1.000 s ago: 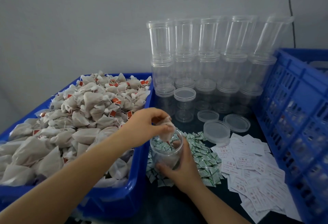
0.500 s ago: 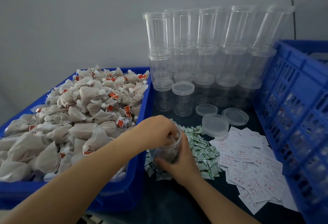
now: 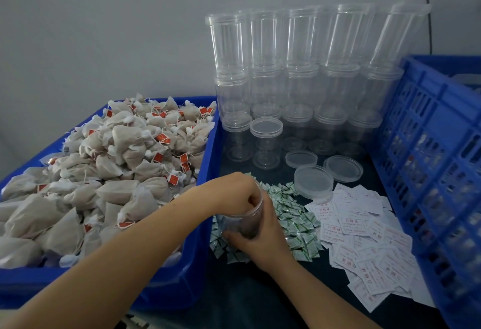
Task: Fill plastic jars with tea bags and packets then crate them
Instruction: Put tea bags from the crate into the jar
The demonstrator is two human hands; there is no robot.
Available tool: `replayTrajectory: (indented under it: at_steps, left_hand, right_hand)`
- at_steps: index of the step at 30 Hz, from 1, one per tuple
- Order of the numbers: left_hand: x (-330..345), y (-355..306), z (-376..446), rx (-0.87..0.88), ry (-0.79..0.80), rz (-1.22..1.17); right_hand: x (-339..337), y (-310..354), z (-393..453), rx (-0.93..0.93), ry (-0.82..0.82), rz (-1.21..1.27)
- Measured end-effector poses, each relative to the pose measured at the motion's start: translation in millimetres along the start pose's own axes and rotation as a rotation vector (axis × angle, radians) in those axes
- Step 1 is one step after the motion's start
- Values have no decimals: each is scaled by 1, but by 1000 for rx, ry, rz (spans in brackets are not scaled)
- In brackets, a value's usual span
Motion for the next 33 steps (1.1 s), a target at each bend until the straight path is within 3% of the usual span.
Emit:
replayTrajectory:
  at_steps: [6, 13, 16, 20, 23, 25, 29, 33]
  left_hand:
    - [4, -2, 5, 20, 155, 20]
    - [-2, -3, -1, 43, 211, 20]
    - [-23, 3, -13, 37, 79, -66]
    - [-54, 38, -29, -102, -278, -231]
    - [-57, 75, -38, -289, -498, -171]
    - [-48, 96, -42, -416, -526, -48]
    - [-23, 118, -44, -543, -303, 134]
    - [-16, 113, -49, -416, -17, -70]
  right_hand:
    - [0, -1, -1, 3, -12, 2]
    - [2, -2, 0, -14, -9, 18]
    - [1, 0, 0, -23, -10, 37]
    - [-1, 5, -1, -30, -24, 6]
    - [-2, 5, -3, -36, -14, 6]
    - [-3, 6, -3, -43, -7, 8]
    - [-3, 6, -3, -40, -17, -3]
    - [-2, 5, -3, -46, -15, 7]
Point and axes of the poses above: each hand's wrist, its own z-axis towards the middle knuckle, its own x-axis out of the palm, y = z × x, the point moved 3 cm from there along z, towards the middle knuckle, and after that the axes turned 4 degrees about -y, right-handed, at the moved point
